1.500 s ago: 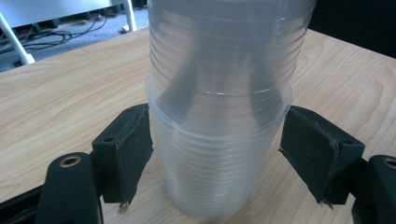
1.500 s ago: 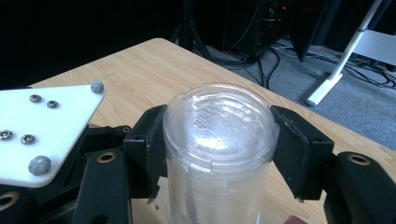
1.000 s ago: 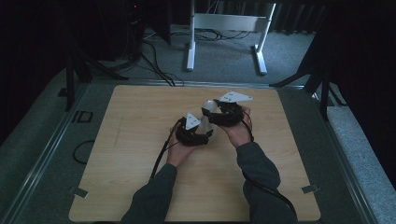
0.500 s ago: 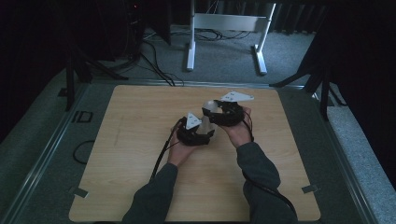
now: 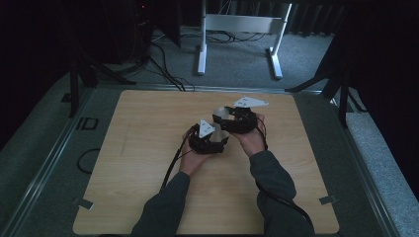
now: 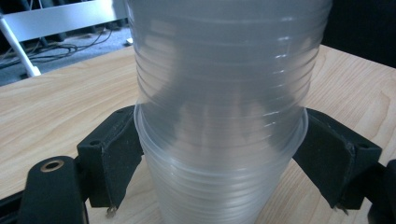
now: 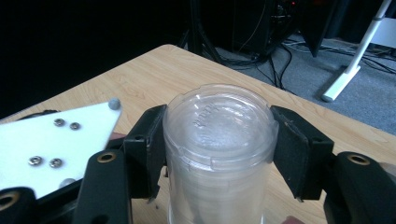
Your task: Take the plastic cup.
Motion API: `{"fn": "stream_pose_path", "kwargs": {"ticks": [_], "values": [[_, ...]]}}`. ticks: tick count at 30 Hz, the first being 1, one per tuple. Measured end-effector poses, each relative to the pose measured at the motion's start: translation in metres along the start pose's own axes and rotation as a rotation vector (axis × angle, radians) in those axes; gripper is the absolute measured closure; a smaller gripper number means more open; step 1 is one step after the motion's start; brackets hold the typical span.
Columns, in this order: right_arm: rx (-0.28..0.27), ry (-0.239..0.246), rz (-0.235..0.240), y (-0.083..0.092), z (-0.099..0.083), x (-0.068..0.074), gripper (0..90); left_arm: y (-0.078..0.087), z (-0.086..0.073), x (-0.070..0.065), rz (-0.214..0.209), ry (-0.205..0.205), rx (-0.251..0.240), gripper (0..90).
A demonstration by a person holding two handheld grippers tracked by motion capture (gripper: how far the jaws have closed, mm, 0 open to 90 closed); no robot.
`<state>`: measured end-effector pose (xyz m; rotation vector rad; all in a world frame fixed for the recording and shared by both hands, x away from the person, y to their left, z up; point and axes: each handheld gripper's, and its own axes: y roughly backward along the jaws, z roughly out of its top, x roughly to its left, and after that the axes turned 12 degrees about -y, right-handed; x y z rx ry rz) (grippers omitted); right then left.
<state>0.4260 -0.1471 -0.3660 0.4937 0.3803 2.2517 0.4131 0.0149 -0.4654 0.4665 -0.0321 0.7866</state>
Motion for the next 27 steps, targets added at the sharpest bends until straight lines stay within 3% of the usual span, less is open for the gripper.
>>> {"fn": "stream_pose_path", "kwargs": {"ticks": [27], "values": [[-0.022,0.006,0.023,0.0047,0.0083,0.0024,40.0,0.0013,-0.0015,-0.0017,0.014,-0.004,0.004,20.4]]}}
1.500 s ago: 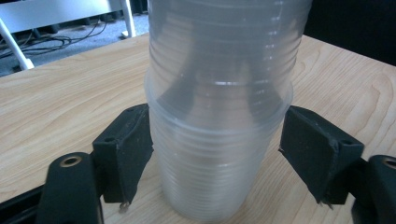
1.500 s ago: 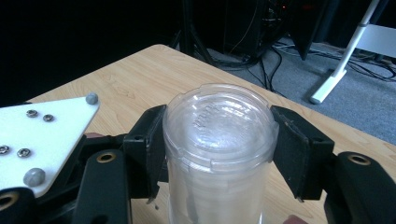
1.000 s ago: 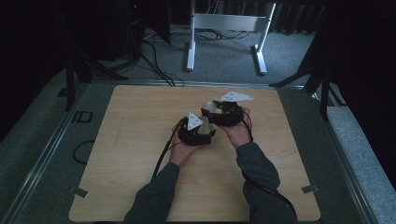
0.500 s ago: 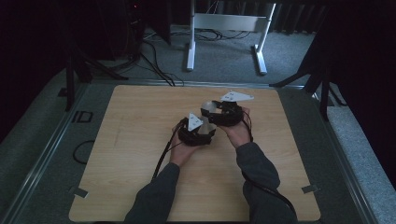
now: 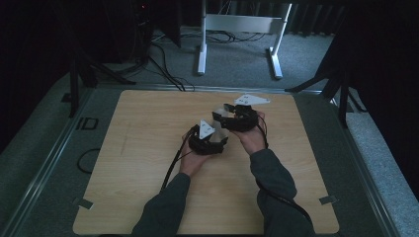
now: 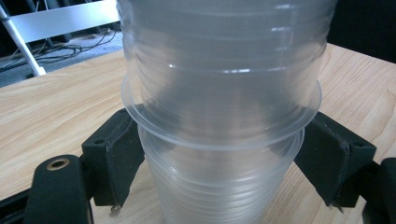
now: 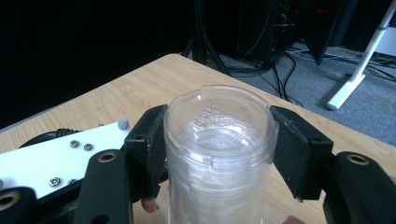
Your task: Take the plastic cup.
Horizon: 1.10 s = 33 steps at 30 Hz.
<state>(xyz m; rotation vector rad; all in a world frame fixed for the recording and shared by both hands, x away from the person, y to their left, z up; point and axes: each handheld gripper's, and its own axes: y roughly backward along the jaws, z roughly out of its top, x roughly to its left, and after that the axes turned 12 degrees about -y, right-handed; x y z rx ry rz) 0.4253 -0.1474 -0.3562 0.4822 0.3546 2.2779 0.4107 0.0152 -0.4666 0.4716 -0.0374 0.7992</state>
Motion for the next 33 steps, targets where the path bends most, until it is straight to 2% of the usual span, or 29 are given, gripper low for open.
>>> {"fn": "stream_pose_path", "kwargs": {"ticks": [5,21,33], "values": [[0.000,0.011,-0.001,0.001,0.003,0.002,40.5,0.000,0.000,0.000,-0.015,0.017,-0.003,20.1],[-0.013,0.028,-0.006,0.006,0.012,0.004,40.8,0.002,0.000,0.000,-0.022,0.016,-0.002,17.9],[-0.029,0.040,-0.005,0.010,0.019,0.009,40.9,0.010,0.006,0.002,-0.026,0.021,-0.033,18.2]]}}
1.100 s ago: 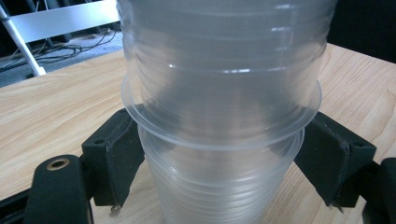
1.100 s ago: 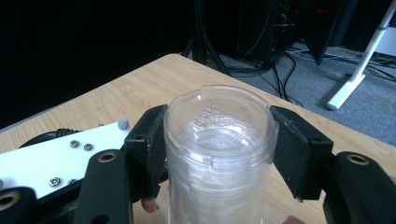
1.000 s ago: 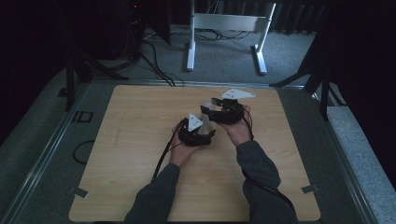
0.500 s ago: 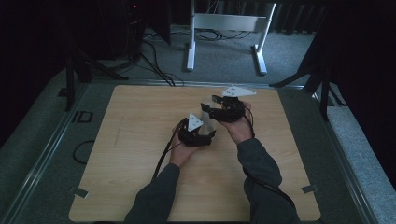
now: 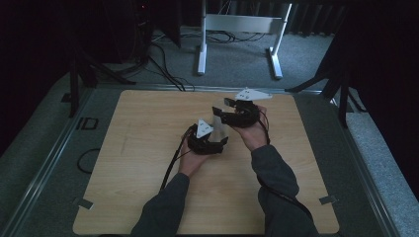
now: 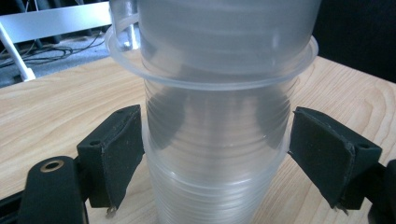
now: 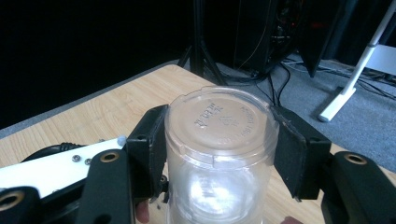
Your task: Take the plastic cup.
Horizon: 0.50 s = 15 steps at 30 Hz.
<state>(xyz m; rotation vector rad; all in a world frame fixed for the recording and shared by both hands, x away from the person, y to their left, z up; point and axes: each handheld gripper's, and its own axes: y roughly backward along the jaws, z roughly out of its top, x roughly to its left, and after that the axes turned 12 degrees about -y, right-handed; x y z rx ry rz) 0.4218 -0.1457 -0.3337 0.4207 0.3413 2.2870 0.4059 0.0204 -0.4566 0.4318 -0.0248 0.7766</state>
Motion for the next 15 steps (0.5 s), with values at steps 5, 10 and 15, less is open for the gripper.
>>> {"fn": "stream_pose_path", "kwargs": {"ticks": [5,10,15], "values": [[-0.013,-0.005,-0.001,0.003,0.004,0.001,41.0,0.004,0.002,-0.001,-0.004,-0.005,-0.013,18.1],[-0.026,-0.009,0.000,0.007,0.008,0.002,41.0,0.005,0.002,-0.001,-0.006,-0.004,-0.015,17.4],[-0.035,-0.014,-0.002,0.010,0.012,0.002,41.0,0.005,0.002,-0.001,-0.007,-0.004,-0.014,17.5]]}}
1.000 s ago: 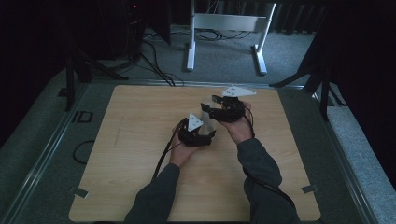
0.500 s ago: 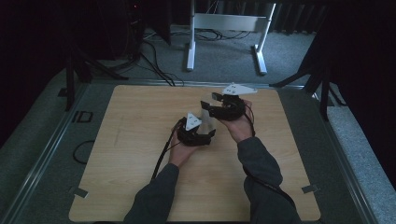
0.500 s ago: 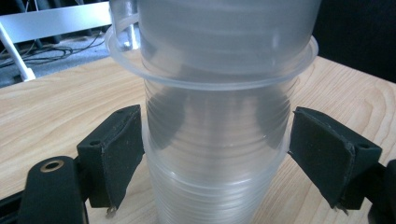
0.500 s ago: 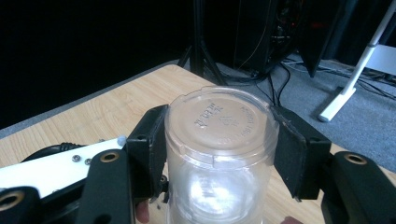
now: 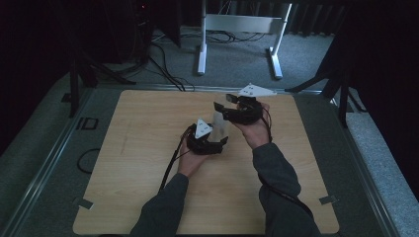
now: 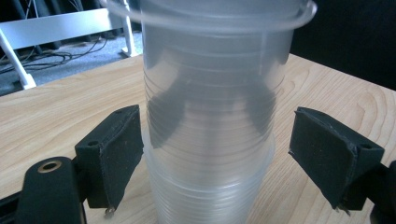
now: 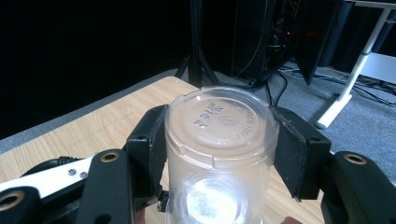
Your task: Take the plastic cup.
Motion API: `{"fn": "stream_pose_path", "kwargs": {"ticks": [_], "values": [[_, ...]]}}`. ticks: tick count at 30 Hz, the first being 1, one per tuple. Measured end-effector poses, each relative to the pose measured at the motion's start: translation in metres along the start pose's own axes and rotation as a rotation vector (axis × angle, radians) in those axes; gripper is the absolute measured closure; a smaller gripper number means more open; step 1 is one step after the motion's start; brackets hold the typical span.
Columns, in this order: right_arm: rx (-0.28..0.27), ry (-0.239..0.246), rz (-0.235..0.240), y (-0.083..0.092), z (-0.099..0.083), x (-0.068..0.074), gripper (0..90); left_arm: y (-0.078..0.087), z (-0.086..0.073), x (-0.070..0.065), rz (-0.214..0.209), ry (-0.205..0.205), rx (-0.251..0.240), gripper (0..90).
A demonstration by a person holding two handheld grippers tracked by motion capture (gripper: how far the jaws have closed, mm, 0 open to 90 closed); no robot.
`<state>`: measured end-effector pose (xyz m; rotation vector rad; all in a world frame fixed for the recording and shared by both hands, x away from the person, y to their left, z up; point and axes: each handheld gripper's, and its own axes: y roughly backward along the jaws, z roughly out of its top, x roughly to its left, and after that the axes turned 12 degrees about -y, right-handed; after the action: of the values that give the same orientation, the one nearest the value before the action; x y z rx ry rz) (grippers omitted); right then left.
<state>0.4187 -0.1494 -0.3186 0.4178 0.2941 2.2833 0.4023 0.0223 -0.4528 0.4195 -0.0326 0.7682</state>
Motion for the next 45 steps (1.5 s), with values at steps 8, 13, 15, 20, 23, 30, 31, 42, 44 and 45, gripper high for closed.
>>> {"fn": "stream_pose_path", "kwargs": {"ticks": [8,13,15,20,23,30,31,42,44,45], "values": [[-0.010,0.004,0.000,0.004,0.006,0.003,41.0,0.001,0.000,0.000,0.005,0.000,-0.004,18.5],[-0.021,0.009,0.005,0.009,0.011,0.004,41.0,0.003,-0.001,0.002,0.008,0.007,-0.003,20.6],[-0.024,0.008,0.006,0.011,0.013,0.004,41.1,0.004,-0.001,0.002,0.010,0.008,-0.005,21.1],[-0.034,0.007,0.012,0.016,0.016,0.005,41.1,0.005,-0.002,0.002,0.010,0.016,-0.006,21.7],[-0.040,0.012,0.006,0.021,0.018,0.003,41.1,0.005,-0.003,0.003,0.000,0.017,0.001,21.7],[-0.053,0.007,-0.003,0.034,0.021,-0.001,41.2,0.008,-0.003,0.004,0.000,0.016,-0.001,21.7],[-0.053,0.007,-0.003,0.034,0.021,-0.001,41.2,0.009,-0.003,0.004,0.001,0.015,-0.002,21.7],[-0.058,0.015,-0.035,0.051,0.019,-0.010,41.2,0.015,-0.004,0.004,0.004,0.015,-0.001,21.7],[-0.059,0.012,-0.041,0.054,0.017,-0.012,41.2,0.017,-0.004,0.005,0.005,0.018,-0.002,21.7],[-0.058,0.008,-0.044,0.055,0.017,-0.013,41.2,0.018,-0.005,0.005,0.005,0.021,-0.004,21.8]]}}
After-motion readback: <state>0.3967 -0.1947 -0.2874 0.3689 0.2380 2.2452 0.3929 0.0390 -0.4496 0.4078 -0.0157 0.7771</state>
